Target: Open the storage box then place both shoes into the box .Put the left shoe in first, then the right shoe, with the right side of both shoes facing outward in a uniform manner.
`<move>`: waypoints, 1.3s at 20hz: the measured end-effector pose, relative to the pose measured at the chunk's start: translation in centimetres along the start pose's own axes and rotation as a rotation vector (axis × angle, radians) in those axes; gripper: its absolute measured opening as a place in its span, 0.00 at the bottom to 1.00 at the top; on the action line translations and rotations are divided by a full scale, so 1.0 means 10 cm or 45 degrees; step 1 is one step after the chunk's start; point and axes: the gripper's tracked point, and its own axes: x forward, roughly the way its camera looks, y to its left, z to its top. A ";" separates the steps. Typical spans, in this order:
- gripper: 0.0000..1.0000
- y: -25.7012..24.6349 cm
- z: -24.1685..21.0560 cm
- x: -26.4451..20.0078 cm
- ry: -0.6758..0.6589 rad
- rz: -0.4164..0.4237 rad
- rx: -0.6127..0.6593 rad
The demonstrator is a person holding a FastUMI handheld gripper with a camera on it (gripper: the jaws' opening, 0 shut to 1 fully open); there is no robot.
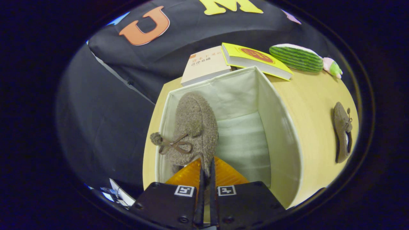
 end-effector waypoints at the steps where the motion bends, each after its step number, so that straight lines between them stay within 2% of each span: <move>1: 0.26 0.05 0.04 -0.06 -0.029 0.029 -0.040; 3: 0.56 0.09 0.10 -0.22 -0.069 0.058 -0.117; 6: 1.00 -0.06 0.20 -0.47 -0.126 -0.010 -0.173; 11: 1.00 -0.31 0.27 -0.97 -0.184 -0.076 -0.252; 14: 1.00 -0.65 0.31 -1.21 -0.216 -0.159 -0.263; 19: 1.00 -1.42 0.35 -1.44 -0.212 -0.274 -0.240; 26: 1.00 -2.57 0.31 -1.47 -0.150 -0.420 -0.172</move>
